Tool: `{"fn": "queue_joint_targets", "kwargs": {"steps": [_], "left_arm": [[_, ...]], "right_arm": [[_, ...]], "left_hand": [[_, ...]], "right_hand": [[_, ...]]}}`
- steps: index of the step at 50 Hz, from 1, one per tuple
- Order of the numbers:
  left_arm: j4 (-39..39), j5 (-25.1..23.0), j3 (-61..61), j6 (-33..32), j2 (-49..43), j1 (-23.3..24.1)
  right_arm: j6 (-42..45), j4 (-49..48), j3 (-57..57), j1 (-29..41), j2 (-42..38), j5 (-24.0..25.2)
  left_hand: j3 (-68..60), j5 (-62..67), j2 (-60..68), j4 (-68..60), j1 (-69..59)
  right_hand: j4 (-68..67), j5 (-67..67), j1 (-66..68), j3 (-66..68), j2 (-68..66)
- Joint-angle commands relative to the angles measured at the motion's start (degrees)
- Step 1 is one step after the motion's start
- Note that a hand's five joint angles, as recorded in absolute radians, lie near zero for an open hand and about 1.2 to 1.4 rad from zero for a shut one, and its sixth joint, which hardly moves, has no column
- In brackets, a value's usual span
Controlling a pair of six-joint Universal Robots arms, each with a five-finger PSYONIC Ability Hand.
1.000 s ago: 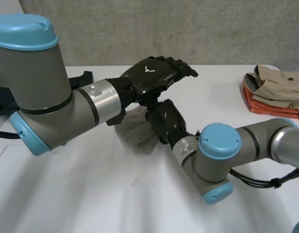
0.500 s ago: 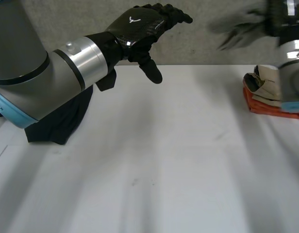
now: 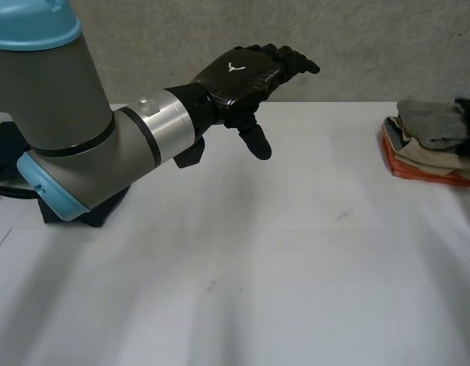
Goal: Fold the laundry.
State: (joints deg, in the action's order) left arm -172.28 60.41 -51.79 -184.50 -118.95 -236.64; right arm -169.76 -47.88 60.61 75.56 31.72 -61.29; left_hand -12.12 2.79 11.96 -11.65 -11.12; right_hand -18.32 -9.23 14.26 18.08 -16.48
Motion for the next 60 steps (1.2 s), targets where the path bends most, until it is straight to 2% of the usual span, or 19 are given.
{"fn": "queue_joint_targets", "kwargs": {"steps": [1, 7, 10, 12, 16, 18, 24, 28, 30, 35, 41, 45, 51, 52, 54, 55, 56, 57, 60], "left_arm": [[0.0, 0.4, -0.1, -0.1, 0.5, 1.1], [0.0, 0.5, -1.0, -0.1, 1.0, 3.2], [0.0, 0.4, -2.2, -0.1, 1.5, 3.5], [0.0, 0.5, -2.4, 0.0, 2.2, 3.6], [-0.7, 0.9, -1.7, 0.3, 3.8, 3.1], [-1.8, 3.1, -0.3, 0.3, 4.9, 2.6], [-3.3, 14.1, 4.5, -0.3, 6.0, -2.6], [-2.9, 19.9, 5.0, -1.8, 5.5, -12.4], [-1.5, 21.2, 4.3, -5.9, 5.0, -17.6], [0.1, 22.5, 1.3, -20.1, 0.0, -24.7], [-5.6, 24.1, 2.7, -34.7, -12.0, -32.0], [-12.4, 23.8, 5.9, -37.9, -20.7, -36.2], [-16.1, 23.6, 13.4, -39.4, -31.8, -37.7], [-16.1, 23.6, 15.0, -39.5, -33.2, -37.8], [-15.8, 23.7, 18.1, -39.6, -35.8, -38.2], [-15.8, 23.7, 18.8, -39.6, -36.4, -38.0], [-15.8, 23.6, 19.3, -39.6, -36.7, -37.7], [-16.1, 23.6, 19.2, -39.6, -36.8, -37.1], [-16.1, 24.1, 18.3, -38.7, -35.4, -35.8]], "right_arm": [[0.3, 8.9, 3.3, -0.2, 9.9, -5.4], [2.0, 23.3, 4.3, -2.3, 16.3, -6.6], [8.6, 34.8, 3.8, -5.3, 19.6, -10.3], [17.0, 41.7, 3.4, -7.0, 22.3, -16.7], [28.0, 39.6, 2.8, -7.0, 25.9, -26.5], [28.9, 34.5, 3.9, -6.3, 27.1, -27.7], [24.5, 14.5, 14.0, 3.7, 37.0, -23.4], [22.5, 8.6, 22.3, 9.6, 42.1, -19.4], [22.6, 8.7, 24.9, 12.9, 42.2, -17.7], [23.0, 12.4, 31.5, 24.1, 41.8, -16.3], [24.5, 17.9, 35.4, 28.0, 38.2, -16.3], [26.8, 20.0, 37.3, 28.9, 36.7, -16.4], [28.4, 20.5, 39.8, 28.2, 36.5, -16.1], [28.4, 20.5, 39.9, 28.1, 36.5, -16.1], [28.4, 20.5, 40.3, 28.1, 36.5, -16.2], [28.4, 20.5, 40.7, 28.1, 36.6, -16.2], [28.5, 20.5, 40.8, 28.1, 36.6, -16.2], [28.5, 20.5, 41.0, 28.1, 36.6, -16.2], [28.5, 20.5, 41.4, 28.0, 36.7, -16.3]], "left_hand": [[1.4, -2.1, -1.2, 0.9, 0.4], [1.4, -2.1, -1.2, 0.9, 0.4], [1.4, -2.1, -1.2, 0.9, 0.4], [1.6, -2.2, -1.4, 1.1, 0.6], [1.7, -2.4, -1.6, 1.3, 0.7], [1.6, -2.2, -1.4, 1.1, 0.6], [2.1, -2.7, -1.9, 1.6, 1.1], [1.9, -2.6, -1.7, 1.4, 0.9], [1.6, -2.2, -1.4, 1.1, 0.6], [1.9, -2.6, -1.7, 1.4, 0.9], [1.9, -2.6, -1.7, 1.4, 0.9], [2.1, -2.8, -2.0, 1.7, 1.1], [0.6, -1.2, -0.4, 0.1, -0.4], [-1.4, 0.8, 1.6, -1.9, -2.4], [-16.5, 15.8, 16.7, -17.0, -17.5], [-30.3, 29.6, 30.4, -30.7, -31.3], [-55.5, 54.9, 55.7, -56.0, -56.5], [-67.8, 67.1, 67.9, -68.2, -68.8], [-67.9, 67.2, 68.0, -68.3, -68.9]], "right_hand": [[8.3, 9.2, -4.3, -8.1, 6.5], [8.3, 9.2, -4.3, -8.1, 6.5], [8.3, 9.2, -4.3, -8.1, 6.5], [8.3, 9.2, -4.3, -8.1, 6.5], [8.3, 9.2, -4.3, -8.1, 6.5], [8.3, 9.2, -4.3, -8.1, 6.5], [8.3, 9.2, -4.3, -8.1, 6.5], [8.3, 9.2, -4.3, -8.1, 6.5], [8.3, 9.2, -4.3, -8.1, 6.5], [8.3, 9.2, -4.3, -8.1, 6.5], [8.3, 9.2, -4.3, -8.1, 6.5], [8.3, 9.2, -4.3, -8.1, 6.5], [8.3, 9.2, -4.3, -8.1, 6.5], [8.3, 9.2, -4.3, -8.1, 6.5], [8.3, 9.2, -4.3, -8.1, 6.5], [8.3, 9.2, -4.3, -8.1, 6.5], [8.3, 9.2, -4.3, -8.1, 6.5], [8.3, 9.2, -4.3, -8.1, 6.5], [8.3, 9.2, -4.3, -8.1, 6.5]]}}
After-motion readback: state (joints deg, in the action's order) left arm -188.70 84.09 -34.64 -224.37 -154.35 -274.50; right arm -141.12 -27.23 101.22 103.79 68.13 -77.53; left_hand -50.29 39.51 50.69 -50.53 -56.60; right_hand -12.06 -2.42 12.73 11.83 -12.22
